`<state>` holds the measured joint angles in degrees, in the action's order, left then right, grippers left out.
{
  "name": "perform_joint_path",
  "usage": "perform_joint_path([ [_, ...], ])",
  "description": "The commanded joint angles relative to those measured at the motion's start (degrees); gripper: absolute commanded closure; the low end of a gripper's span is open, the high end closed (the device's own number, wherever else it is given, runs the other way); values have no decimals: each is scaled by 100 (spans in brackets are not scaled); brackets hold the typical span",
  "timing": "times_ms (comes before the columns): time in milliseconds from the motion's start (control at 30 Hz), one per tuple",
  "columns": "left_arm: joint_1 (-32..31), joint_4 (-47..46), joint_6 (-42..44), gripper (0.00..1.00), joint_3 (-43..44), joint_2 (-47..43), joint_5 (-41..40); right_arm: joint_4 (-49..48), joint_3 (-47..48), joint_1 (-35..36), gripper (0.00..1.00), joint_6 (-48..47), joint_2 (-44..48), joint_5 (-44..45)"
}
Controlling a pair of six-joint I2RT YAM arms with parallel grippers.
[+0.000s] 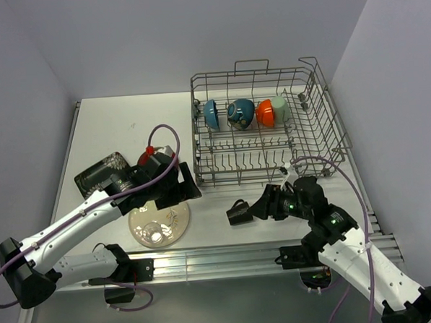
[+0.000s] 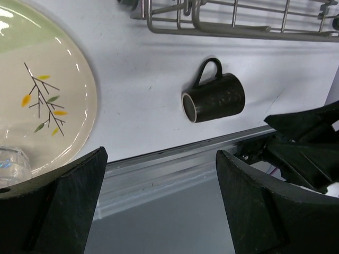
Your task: Load the mixed dishes into the dish rack
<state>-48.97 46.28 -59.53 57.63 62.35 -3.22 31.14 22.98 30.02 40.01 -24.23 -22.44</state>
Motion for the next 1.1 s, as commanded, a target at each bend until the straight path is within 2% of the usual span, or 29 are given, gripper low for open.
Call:
perform_joint_path([
  [0, -69, 74, -112, 10, 56, -47, 85, -1047, -223, 205, 30, 139, -64, 493],
  [267, -113, 293, 73, 10, 434, 120, 67, -1786, -1067, 1154, 34, 419, 339, 1540],
  [500, -130, 373, 117, 11, 477, 85, 111, -2181, -1463, 1630, 37, 499, 358, 2173],
  [867, -165, 496, 126, 11, 504, 14, 129, -3454, -1419, 2139, 41, 482, -1258, 2209],
  [900, -165, 513, 117, 11, 513, -20, 120, -3526, -1411, 2261, 44, 508, -1347, 2217],
  [933, -165, 548, 117, 11, 504, -47, 120, -3596, -1402, 2350, 57, 525, -1504, 2235],
  [967, -174, 566, 126, 11, 530, -82, 94, -3675, -1367, 2525, 77, 543, -1619, 2313],
  [1000, -166, 592, 126, 11, 556, -82, 94, -3659, -1323, 2526, 77, 552, -1620, 2418],
  [1033, -165, 662, 152, 10, 583, -100, 94, -3632, -1270, 2700, 94, 561, -1664, 2472],
  [1067, -165, 698, 161, 10, 653, -109, 103, -3510, -1148, 2815, 100, 569, -1655, 2559],
])
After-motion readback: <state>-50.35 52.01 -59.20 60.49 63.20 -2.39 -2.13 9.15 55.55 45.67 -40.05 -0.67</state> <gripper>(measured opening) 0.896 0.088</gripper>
